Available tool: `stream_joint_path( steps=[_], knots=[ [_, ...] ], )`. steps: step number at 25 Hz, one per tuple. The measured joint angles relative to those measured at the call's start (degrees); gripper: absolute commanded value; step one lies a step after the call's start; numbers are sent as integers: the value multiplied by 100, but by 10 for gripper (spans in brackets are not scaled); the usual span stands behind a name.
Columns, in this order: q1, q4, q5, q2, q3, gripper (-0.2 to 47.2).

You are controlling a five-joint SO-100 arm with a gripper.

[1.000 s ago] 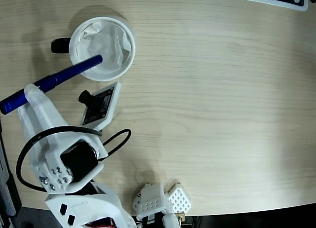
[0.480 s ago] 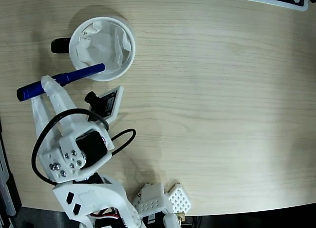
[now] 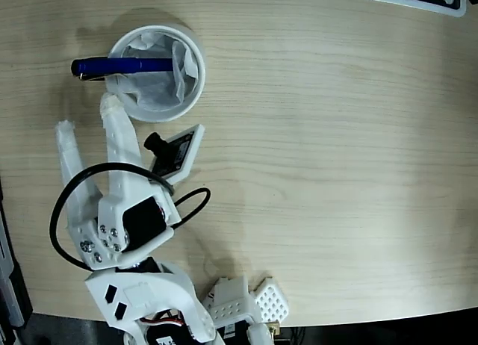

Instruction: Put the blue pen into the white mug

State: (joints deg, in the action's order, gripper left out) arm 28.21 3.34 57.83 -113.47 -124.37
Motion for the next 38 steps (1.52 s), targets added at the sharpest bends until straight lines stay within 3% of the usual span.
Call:
stream_joint_path(
  steps=[2,11,18,21,29,38],
  knots=[
    [-79,0,-457,-246,-105,0],
    [-1371,-9,-3375,-1995,-1143,0],
    [-2347,-9,-7137,-3735,-3155,0],
    [-2769,35,-7963,-4509,-4096,0],
    [-3296,2347,-7884,-6319,-4878,-1],
    [-3278,4166,-5959,-7330,-5080,-1]
  ],
)
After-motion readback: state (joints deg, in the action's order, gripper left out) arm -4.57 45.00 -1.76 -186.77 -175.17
